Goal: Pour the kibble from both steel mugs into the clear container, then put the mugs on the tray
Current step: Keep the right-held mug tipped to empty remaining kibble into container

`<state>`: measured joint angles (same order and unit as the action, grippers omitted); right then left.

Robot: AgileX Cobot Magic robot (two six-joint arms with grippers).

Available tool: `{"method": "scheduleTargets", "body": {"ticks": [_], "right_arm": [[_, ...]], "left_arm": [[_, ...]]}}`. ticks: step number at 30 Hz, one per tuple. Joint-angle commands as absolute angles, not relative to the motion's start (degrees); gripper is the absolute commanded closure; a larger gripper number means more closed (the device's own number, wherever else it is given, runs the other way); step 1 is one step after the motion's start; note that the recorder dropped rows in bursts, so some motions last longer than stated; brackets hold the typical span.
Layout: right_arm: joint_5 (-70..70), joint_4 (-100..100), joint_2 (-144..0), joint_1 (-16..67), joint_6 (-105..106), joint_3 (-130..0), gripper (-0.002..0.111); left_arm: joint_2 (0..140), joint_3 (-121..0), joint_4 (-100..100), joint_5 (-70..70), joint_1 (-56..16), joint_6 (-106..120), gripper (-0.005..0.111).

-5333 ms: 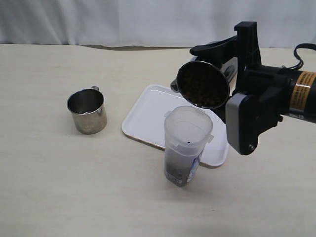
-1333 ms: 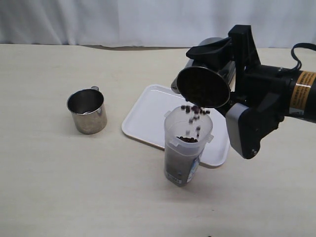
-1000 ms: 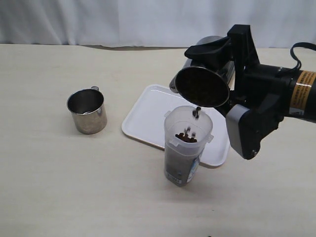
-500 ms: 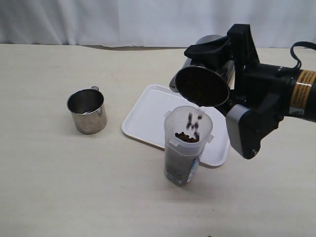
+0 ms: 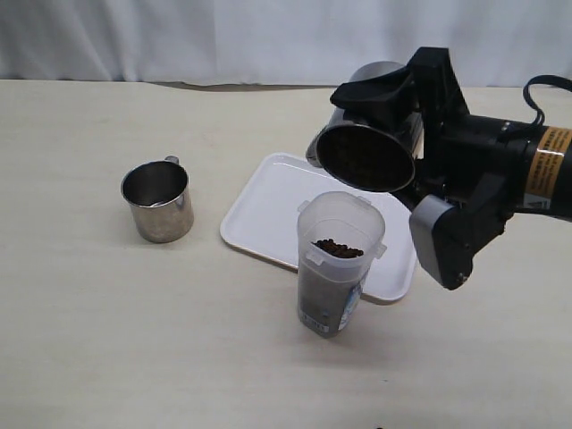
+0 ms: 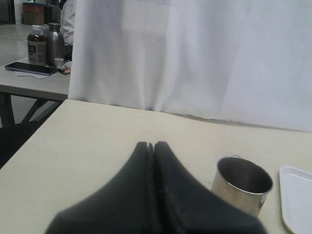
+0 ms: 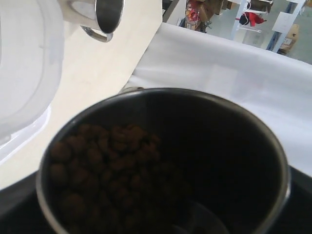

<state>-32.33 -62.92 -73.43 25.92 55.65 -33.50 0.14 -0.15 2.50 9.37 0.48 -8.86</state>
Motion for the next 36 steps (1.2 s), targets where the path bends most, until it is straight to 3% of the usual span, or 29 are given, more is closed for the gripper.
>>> {"method": "scheduleTargets", "body": {"ticks": [1,36], "right_arm": [[-33.88,-62.61,-73.25,26.13,57.18,-33.95,0.103],[-35.65,-62.61,-73.25,26.13,63.57,-33.95,0.103]], "left_arm": [[0.00,0.00,2.32,8.67,0.00,-9.03,0.107],[0.00,0.00,2.32,8.67,0.00,-9.03,0.107]]}}
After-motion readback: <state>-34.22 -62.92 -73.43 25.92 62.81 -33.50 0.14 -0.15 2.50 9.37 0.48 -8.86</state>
